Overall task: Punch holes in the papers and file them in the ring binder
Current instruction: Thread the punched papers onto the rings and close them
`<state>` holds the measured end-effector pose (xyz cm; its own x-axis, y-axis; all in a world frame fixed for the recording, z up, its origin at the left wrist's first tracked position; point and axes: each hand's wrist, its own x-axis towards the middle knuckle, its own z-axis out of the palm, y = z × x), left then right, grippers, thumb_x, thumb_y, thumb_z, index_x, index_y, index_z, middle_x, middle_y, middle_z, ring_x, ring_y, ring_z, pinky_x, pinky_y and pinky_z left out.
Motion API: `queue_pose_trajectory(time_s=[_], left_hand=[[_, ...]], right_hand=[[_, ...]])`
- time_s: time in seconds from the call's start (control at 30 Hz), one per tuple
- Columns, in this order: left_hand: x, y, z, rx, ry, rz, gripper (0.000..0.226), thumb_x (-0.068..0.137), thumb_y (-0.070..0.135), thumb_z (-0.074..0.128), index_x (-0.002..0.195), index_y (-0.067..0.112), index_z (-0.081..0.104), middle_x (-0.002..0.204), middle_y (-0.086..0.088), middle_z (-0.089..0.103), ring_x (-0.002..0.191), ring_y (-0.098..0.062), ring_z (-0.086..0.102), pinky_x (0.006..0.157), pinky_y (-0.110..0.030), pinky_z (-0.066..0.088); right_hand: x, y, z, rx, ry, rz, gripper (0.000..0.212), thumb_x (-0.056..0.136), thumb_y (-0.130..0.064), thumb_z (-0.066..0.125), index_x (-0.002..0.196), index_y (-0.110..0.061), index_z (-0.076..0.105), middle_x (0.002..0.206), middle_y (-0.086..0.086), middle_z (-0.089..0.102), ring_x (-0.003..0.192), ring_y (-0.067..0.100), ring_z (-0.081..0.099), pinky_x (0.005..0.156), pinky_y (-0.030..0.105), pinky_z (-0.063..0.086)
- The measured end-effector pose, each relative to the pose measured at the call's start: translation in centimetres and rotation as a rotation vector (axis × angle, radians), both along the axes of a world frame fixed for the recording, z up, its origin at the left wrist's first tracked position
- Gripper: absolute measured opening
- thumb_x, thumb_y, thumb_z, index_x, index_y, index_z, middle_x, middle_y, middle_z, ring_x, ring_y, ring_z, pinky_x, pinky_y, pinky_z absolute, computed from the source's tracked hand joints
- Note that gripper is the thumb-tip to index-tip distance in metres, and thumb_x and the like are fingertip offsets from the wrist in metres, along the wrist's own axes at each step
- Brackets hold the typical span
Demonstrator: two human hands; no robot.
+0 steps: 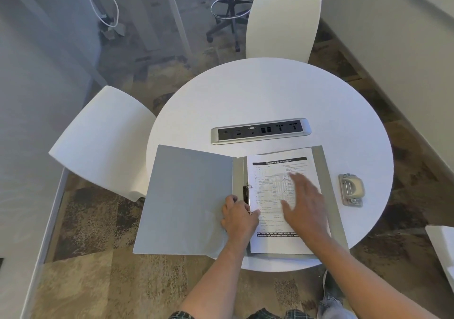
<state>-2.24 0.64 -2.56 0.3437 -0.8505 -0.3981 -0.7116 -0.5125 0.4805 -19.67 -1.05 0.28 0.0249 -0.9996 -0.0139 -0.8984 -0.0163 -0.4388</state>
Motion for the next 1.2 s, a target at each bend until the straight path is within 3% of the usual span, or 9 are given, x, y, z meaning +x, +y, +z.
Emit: queue_pose_trajectory(time_s=[0.1, 0.2, 0.37, 0.67, 0.8, 0.87, 1.0, 1.07, 1.2], left_hand=[[0.2, 0.1, 0.0, -0.009, 0.006, -0.014, 0.027, 0.084, 0.048, 0.074, 0.086, 0.025, 0.059, 0.143, 0.006, 0.040, 0.131, -0.020, 0.042, 0.098, -0.042, 0.047], [0.7, 0.0, 0.0, -0.004, 0.068, -0.007, 0.024, 0.083, 0.046, 0.073, 0.087, 0.027, 0.059, 0.141, 0.006, 0.042, 0.130, -0.020, 0.043, 0.098, -0.042, 0.049], [1.7, -0.2, -0.2, -0.065, 0.200, 0.022, 0.015, 0.083, 0.035, 0.075, 0.094, 0.031, 0.066, 0.119, 0.010, 0.044, 0.122, -0.014, 0.049, 0.099, -0.033, 0.048], [1.3, -0.5, -0.5, -0.053, 0.172, -0.035, 0.015, 0.083, 0.033, 0.079, 0.093, 0.028, 0.069, 0.113, 0.011, 0.046, 0.112, -0.010, 0.051, 0.097, -0.034, 0.049], [1.1, -0.4, -0.3, -0.017, 0.171, -0.049, 0.015, 0.081, 0.032, 0.079, 0.085, 0.030, 0.064, 0.102, 0.013, 0.047, 0.096, -0.012, 0.059, 0.092, -0.035, 0.051], [1.2, -0.3, -0.5, 0.005, 0.157, -0.072, 0.019, 0.080, 0.029, 0.080, 0.080, 0.030, 0.061, 0.097, 0.014, 0.046, 0.089, -0.013, 0.061, 0.087, -0.032, 0.052], [1.6, -0.4, -0.5, 0.046, 0.169, -0.063, 0.016, 0.081, 0.032, 0.079, 0.080, 0.029, 0.063, 0.096, 0.011, 0.050, 0.083, -0.010, 0.062, 0.075, -0.027, 0.052], [1.8, -0.8, -0.5, 0.049, 0.204, -0.060, 0.016, 0.080, 0.034, 0.076, 0.086, 0.028, 0.063, 0.097, 0.006, 0.058, 0.081, -0.012, 0.065, 0.074, -0.030, 0.056], [1.9, -1.2, -0.2, 0.060, 0.251, 0.045, 0.018, 0.091, 0.023, 0.061, 0.108, 0.022, 0.059, 0.093, 0.004, 0.068, 0.087, -0.018, 0.067, 0.073, -0.031, 0.054]], right_hand=[[2.1, -0.6, -1.3, 0.058, 0.061, 0.389, 0.079, 0.095, -0.034, 0.064, 0.162, -0.029, 0.022, 0.172, -0.003, 0.011, 0.154, 0.018, 0.025, 0.120, 0.043, 0.031], [3.6, -1.0, -2.7, 0.139, 0.178, 0.604, 0.072, 0.103, -0.036, 0.052, 0.164, -0.027, 0.014, 0.172, -0.005, -0.003, 0.158, 0.018, 0.013, 0.125, 0.042, 0.024], [4.0, -2.2, -3.0, 0.328, 0.358, 0.652, 0.071, 0.103, -0.051, 0.044, 0.164, -0.031, 0.011, 0.173, -0.004, 0.002, 0.157, 0.018, 0.014, 0.121, 0.043, 0.024], [3.2, -2.2, -4.4, 0.367, 0.450, 0.628, 0.093, 0.087, -0.084, 0.034, 0.162, -0.039, 0.001, 0.173, 0.001, -0.004, 0.153, 0.028, 0.020, 0.113, 0.053, 0.029], [2.9, -1.1, -5.5, 0.335, 0.408, 0.616, 0.090, 0.085, -0.086, 0.027, 0.161, -0.038, 0.023, 0.170, 0.010, 0.022, 0.143, 0.033, 0.044, 0.102, 0.060, 0.043], [2.4, -0.6, -6.2, 0.329, 0.371, 0.664, 0.082, 0.091, -0.082, 0.025, 0.161, -0.038, 0.022, 0.171, 0.008, 0.018, 0.151, 0.031, 0.035, 0.114, 0.060, 0.032], [1.6, -0.6, -7.3, 0.300, 0.245, 0.709, 0.080, 0.093, -0.082, 0.023, 0.156, -0.051, -0.016, 0.168, -0.007, -0.026, 0.155, 0.015, -0.023, 0.122, 0.050, -0.015], [1.5, -0.9, -7.7, 0.327, 0.233, 0.723, 0.085, 0.091, -0.084, 0.026, 0.154, -0.052, -0.021, 0.163, -0.010, -0.035, 0.149, 0.010, -0.035, 0.121, 0.048, -0.021], [1.4, -1.3, -8.1, 0.363, 0.241, 0.738, 0.094, 0.089, -0.085, 0.029, 0.157, -0.044, -0.022, 0.163, -0.009, -0.037, 0.151, 0.014, -0.034, 0.120, 0.048, -0.022]])
